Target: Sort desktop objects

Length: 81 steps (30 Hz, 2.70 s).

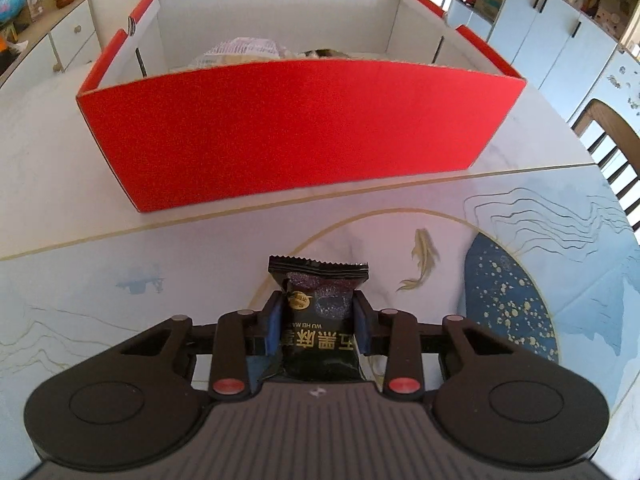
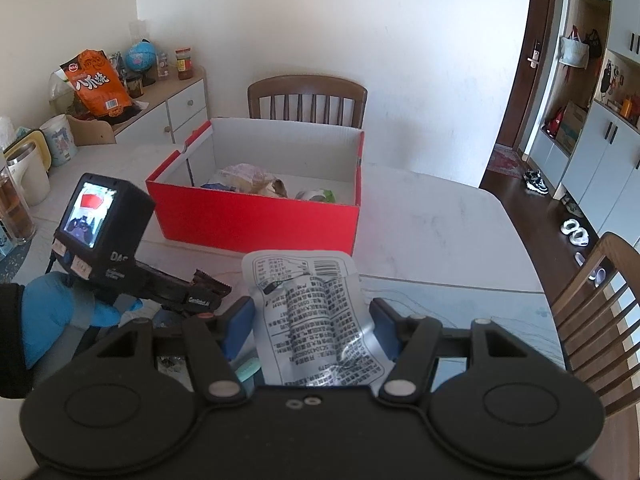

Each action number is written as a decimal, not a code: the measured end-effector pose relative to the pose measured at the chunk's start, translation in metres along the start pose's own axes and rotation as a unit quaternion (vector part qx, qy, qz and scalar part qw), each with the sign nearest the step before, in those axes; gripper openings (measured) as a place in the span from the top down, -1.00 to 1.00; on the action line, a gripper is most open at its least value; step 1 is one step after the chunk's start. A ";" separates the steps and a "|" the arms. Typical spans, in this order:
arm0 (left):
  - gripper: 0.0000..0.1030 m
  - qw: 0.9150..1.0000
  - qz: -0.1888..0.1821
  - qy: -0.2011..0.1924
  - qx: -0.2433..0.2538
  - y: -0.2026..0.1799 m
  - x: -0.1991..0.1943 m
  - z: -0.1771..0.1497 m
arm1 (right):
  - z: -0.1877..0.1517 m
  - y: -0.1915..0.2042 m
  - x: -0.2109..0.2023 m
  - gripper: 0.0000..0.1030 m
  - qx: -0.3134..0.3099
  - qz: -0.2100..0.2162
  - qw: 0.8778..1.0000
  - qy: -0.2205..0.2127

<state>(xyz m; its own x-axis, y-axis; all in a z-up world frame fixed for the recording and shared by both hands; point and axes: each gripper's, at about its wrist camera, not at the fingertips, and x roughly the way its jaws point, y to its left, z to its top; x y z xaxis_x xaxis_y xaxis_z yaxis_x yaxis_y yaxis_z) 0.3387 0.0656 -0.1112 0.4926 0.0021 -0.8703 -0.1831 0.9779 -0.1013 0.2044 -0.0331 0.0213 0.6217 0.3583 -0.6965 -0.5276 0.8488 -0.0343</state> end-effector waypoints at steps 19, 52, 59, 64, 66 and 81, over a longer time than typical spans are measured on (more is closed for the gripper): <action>0.36 0.997 -0.010 -0.051 0.055 -0.023 -0.092 0.010 | 0.016 0.009 -0.013 -0.22 -0.015 0.010 1.000 -0.023; 0.36 0.989 -0.011 -0.121 0.084 0.001 -0.154 0.098 | 0.096 0.020 0.019 -0.22 -0.023 0.009 0.998 -0.059; 0.36 0.990 -0.010 -0.116 0.086 0.012 -0.135 0.116 | 0.112 0.022 0.042 -0.22 -0.027 0.008 0.998 -0.056; 0.36 0.990 -0.011 -0.113 0.085 0.020 -0.121 0.128 | 0.122 0.022 0.061 -0.22 -0.027 0.008 0.998 -0.052; 0.36 0.990 -0.012 -0.111 0.084 0.024 -0.115 0.132 | 0.123 0.022 0.070 -0.22 -0.028 0.008 0.998 -0.048; 0.36 0.992 -0.016 -0.090 0.089 0.048 -0.069 0.153 | 0.133 0.015 0.113 -0.22 -0.025 -0.003 0.999 -0.029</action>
<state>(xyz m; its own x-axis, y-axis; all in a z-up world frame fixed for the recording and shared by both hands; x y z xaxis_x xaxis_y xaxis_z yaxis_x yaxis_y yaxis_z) 0.4261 0.1447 0.0176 0.6429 -0.0068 -0.7659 -0.0210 0.9994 -0.0265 0.3438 0.0720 0.0371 0.6566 0.3763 -0.6537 -0.5508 0.8312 -0.0748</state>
